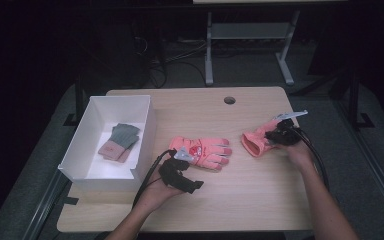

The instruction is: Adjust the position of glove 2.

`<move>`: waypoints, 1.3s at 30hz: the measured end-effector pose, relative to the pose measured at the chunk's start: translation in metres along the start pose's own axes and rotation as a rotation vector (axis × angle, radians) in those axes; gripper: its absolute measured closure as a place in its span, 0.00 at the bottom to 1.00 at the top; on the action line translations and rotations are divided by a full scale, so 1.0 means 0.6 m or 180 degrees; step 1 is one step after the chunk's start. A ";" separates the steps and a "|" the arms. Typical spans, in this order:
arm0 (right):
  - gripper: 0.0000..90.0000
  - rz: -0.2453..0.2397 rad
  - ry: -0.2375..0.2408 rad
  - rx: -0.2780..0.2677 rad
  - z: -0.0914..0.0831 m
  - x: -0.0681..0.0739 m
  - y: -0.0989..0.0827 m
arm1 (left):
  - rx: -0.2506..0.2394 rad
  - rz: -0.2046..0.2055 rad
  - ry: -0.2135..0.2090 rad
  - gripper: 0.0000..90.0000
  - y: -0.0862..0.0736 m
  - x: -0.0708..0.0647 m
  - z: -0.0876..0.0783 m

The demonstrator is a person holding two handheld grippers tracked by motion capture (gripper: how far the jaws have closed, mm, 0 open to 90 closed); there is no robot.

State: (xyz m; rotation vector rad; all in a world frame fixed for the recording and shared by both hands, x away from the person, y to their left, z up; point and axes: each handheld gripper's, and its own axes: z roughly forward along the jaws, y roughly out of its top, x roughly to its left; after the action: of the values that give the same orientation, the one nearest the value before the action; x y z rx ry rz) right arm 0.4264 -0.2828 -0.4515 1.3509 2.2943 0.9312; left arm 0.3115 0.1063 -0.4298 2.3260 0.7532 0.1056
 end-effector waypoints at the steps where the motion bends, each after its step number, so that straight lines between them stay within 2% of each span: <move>1: 1.00 -0.0012 0.0012 0.0023 -0.004 0.003 -0.002 | 0.0006 0.0008 0.0003 0.20 -0.001 0.000 0.000; 6: 1.00 -0.0030 0.0086 0.0105 -0.021 0.022 -0.018 | -0.0062 0.0027 0.0009 0.20 -0.001 -0.003 -0.006; 10: 1.00 -0.0071 0.0143 0.0109 -0.034 0.036 -0.032 | -0.0041 0.0046 0.0045 0.20 -0.011 -0.006 -0.008; 16: 1.00 -0.0133 0.0216 0.0142 -0.051 0.060 -0.049 | -0.0107 0.0025 0.0056 0.20 -0.021 -0.006 -0.013; 23: 1.00 -0.0180 0.0303 0.0141 -0.069 0.089 -0.068 | -0.0089 0.0025 0.0011 0.20 -0.034 -0.010 -0.010; 30: 1.00 -0.0215 0.0447 0.0152 -0.085 0.129 -0.086 | -0.0137 0.0015 0.0012 0.20 -0.040 -0.013 -0.015; 39: 1.00 -0.0357 0.0660 0.0162 -0.099 0.186 -0.102 | -0.0145 0.0035 -0.0017 0.20 -0.039 -0.014 -0.012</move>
State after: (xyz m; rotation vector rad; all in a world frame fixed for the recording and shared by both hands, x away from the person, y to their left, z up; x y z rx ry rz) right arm 0.2969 -0.2296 -0.4434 1.1794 2.5348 1.0251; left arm 0.2910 0.1200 -0.4379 2.2865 0.7280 0.1201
